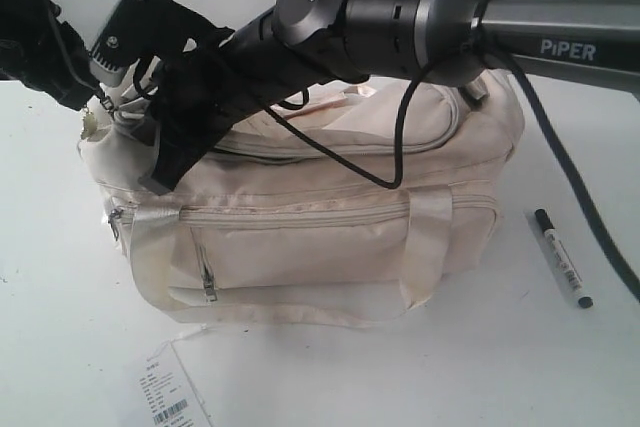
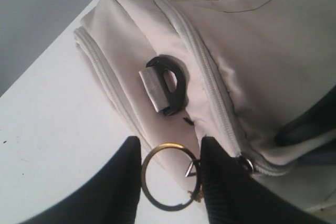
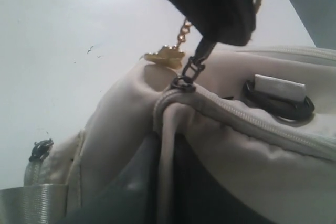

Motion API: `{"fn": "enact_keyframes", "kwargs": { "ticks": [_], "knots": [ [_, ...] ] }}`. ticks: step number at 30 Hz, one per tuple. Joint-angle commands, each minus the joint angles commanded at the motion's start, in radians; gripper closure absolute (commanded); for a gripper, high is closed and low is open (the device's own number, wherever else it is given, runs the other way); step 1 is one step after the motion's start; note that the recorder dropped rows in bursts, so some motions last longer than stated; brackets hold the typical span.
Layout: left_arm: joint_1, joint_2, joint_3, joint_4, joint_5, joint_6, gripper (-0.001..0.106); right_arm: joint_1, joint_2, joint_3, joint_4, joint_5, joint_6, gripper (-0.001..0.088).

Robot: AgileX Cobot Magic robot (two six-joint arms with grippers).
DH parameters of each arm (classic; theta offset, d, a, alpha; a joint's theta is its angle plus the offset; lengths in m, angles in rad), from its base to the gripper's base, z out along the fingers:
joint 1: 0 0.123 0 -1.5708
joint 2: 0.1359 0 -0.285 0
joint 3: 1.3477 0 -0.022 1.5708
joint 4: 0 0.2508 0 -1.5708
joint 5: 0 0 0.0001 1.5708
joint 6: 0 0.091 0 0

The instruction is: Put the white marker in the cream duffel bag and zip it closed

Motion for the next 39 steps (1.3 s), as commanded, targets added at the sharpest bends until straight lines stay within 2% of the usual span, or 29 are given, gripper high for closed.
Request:
{"fn": "enact_keyframes", "kwargs": {
  "ticks": [12, 17, 19, 20, 24, 26, 29, 32, 35, 37, 39],
  "knots": [
    [0.0, 0.052, 0.0, 0.0, -0.075, -0.012, 0.105, 0.0, -0.008, 0.0, -0.003, 0.006, 0.0, 0.0868],
    [0.0, 0.055, 0.0, 0.0, -0.105, -0.078, 0.105, 0.0, -0.008, 0.0, -0.003, 0.007, 0.0, 0.0868],
    [0.0, 0.055, 0.0, 0.0, -0.107, -0.08, 0.099, 0.0, -0.008, 0.0, -0.003, 0.007, 0.0, 0.0868],
    [0.0, 0.055, 0.0, 0.0, -0.105, -0.091, 0.093, 0.0, -0.008, 0.0, -0.003, 0.012, 0.0, 0.0868],
    [0.0, 0.043, 0.0, 0.012, -0.078, -0.138, 0.055, 0.0, -0.008, 0.0, -0.01, 0.024, 0.0, 0.0868],
    [0.0, 0.015, 0.0, 0.048, -0.058, -0.188, 0.044, 0.0, -0.008, 0.0, -0.025, 0.024, 0.0, 0.0868],
    [0.002, -0.038, 0.0, 0.133, -0.033, -0.311, 0.042, 0.0, -0.008, 0.0, -0.038, 0.024, 0.002, 0.0868],
    [0.002, -0.086, 0.0, 0.235, 0.075, -0.453, 0.042, 0.0, -0.008, 0.0, -0.04, 0.024, 0.002, 0.0868],
    [0.002, -0.101, 0.015, 0.206, 0.242, -0.493, 0.042, 0.0, -0.008, 0.0, -0.04, 0.022, 0.002, 0.0868],
    [0.002, -0.107, 0.07, 0.164, 0.249, -0.493, 0.042, 0.0, -0.008, 0.0, -0.04, 0.022, 0.002, 0.0868],
    [0.002, -0.107, 0.136, 0.11, 0.206, -0.493, 0.042, 0.0, -0.008, 0.0, -0.04, 0.022, 0.002, 0.0868]
  ]
}}
